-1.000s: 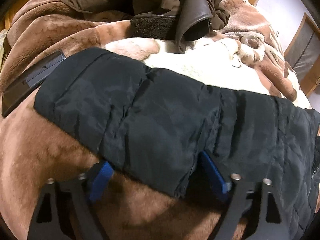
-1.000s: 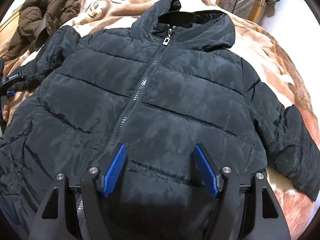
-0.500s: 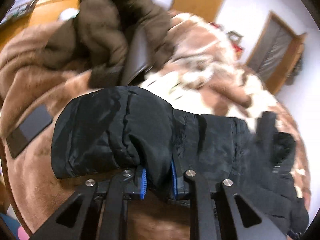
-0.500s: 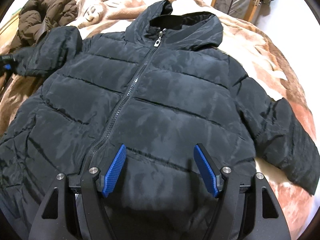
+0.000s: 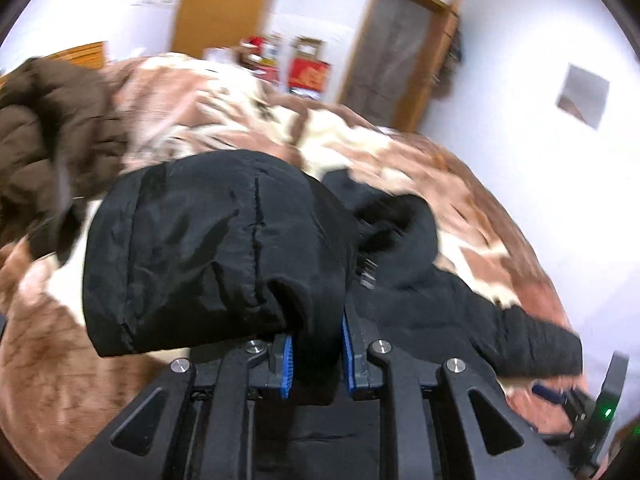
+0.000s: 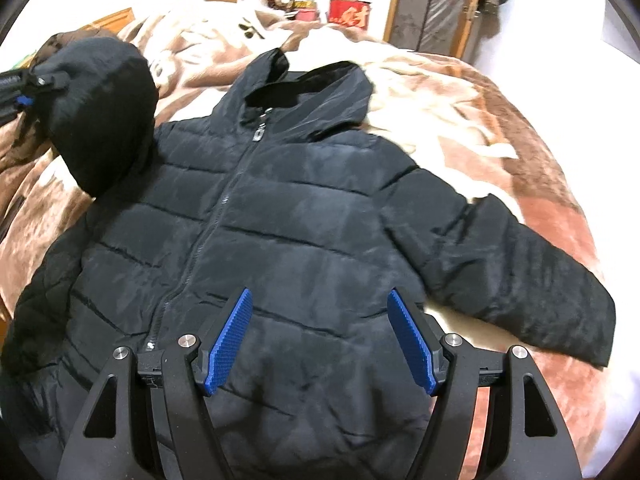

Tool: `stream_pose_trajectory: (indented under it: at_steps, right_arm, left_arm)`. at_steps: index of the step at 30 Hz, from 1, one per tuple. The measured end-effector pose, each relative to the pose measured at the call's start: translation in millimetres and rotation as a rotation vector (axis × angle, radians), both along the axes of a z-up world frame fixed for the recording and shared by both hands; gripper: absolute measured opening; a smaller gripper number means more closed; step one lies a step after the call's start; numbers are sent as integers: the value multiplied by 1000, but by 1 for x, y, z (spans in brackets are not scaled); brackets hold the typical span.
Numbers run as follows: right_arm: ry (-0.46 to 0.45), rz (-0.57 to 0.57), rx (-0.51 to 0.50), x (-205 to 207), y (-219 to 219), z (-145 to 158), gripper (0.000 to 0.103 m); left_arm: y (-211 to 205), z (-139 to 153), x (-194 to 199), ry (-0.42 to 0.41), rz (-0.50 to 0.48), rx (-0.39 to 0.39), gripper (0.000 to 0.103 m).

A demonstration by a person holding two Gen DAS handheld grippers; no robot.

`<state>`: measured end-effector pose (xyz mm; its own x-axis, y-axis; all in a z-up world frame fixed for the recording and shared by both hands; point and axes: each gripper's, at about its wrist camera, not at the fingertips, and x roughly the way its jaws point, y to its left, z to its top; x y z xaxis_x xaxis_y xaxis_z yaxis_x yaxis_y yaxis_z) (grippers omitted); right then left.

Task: Fold large clothes
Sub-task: 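Carry the sleeve across the jacket body with the left tool and release, then move the right tool to the other sleeve and grasp its cuff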

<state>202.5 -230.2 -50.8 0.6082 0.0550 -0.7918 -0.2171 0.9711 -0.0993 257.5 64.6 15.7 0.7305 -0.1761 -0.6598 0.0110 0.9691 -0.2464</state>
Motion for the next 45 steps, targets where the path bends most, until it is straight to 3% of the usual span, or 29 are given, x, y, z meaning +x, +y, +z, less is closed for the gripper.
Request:
stream_pose_trajectory:
  at_steps: [8,10,11,12,14,19,23,28,31,35,37,38,42,45]
  right_arm:
    - [17,-62,30,7,-42,-14,70]
    - [23,-76,36,8,-49,-19,70]
    - [29,-84,42,9,-53,-22,70]
    - [33,-89,46,10,-56,-24,70]
    - [40,-100,55,11,-63,-30,70]
    - [44,-132,85,10,-78,-35,70]
    - [16,-135,120,11,-81,-28,70]
    - [-16,-117,183,24,-68,-17,70]
    - [-46,-104,208,31,-57,-12,70]
    - [11,-58,254,62,-35,-30,70]
    - [63,-52,225,79,-25,-48,46]
    - [86,-43,206,92,-18,-59,42]
    - [116,-39,137,133,-7,-92,41]
    - [97,-34,104,150,-4,-102,41]
  left_arm:
    - [-83,-54,36,107,-146,32,23]
    - [-100,-70,37,135,-182,12,30]
    - [-108,-77,33,147,-207,-7,37]
    - [-114,-83,36,158,-227,-25,51]
    - [-127,-92,38,169,-264,-57,65]
    - [-152,-94,32,189,-356,-98,68]
    - [-143,-74,20,148,-380,-95,68]
    - [-86,-61,23,101,-293,-84,68]
    - [-47,-65,33,88,-204,-28,68]
    - [-1,-96,64,140,-84,54,67]
    - [19,-119,82,188,-27,85,67]
    - [25,-129,87,204,-7,88,67]
    - [44,-166,101,251,54,57,68]
    - [36,-174,99,245,55,89,68]
